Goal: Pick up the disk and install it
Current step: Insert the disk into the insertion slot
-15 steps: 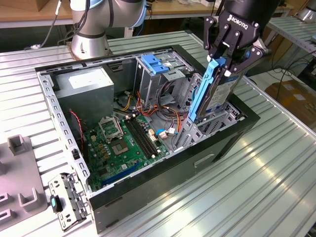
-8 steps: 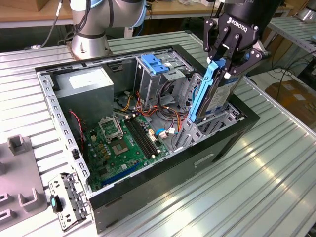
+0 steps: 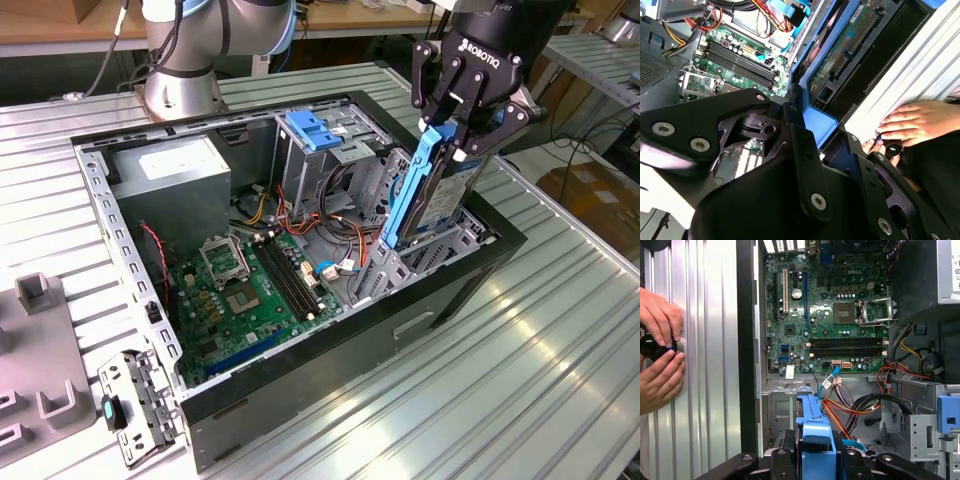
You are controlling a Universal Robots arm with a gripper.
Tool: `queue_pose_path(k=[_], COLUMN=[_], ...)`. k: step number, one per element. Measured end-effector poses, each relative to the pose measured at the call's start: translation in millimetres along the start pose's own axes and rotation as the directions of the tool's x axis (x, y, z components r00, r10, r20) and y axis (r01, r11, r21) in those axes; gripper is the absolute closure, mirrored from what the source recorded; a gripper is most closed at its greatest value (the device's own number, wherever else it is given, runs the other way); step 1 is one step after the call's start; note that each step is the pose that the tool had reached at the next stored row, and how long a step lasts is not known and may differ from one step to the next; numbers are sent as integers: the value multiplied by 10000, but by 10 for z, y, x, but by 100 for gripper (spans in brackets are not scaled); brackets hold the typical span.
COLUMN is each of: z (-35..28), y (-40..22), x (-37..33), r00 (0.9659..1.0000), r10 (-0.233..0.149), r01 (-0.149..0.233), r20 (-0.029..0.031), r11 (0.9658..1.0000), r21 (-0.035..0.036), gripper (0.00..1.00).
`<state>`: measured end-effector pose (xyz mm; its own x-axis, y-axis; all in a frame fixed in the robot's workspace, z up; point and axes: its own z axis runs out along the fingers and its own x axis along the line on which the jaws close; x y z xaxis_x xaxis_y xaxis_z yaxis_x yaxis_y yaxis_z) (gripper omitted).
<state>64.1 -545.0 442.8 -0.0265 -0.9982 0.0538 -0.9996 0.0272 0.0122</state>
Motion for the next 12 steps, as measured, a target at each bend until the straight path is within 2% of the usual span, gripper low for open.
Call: queue_pose_path(k=[12], z=[-17], y=[0], x=[1], r00=[10000], r10=[-32], r01=[32], r20=[4], r11=[10000], r21=[2], gripper=[63])
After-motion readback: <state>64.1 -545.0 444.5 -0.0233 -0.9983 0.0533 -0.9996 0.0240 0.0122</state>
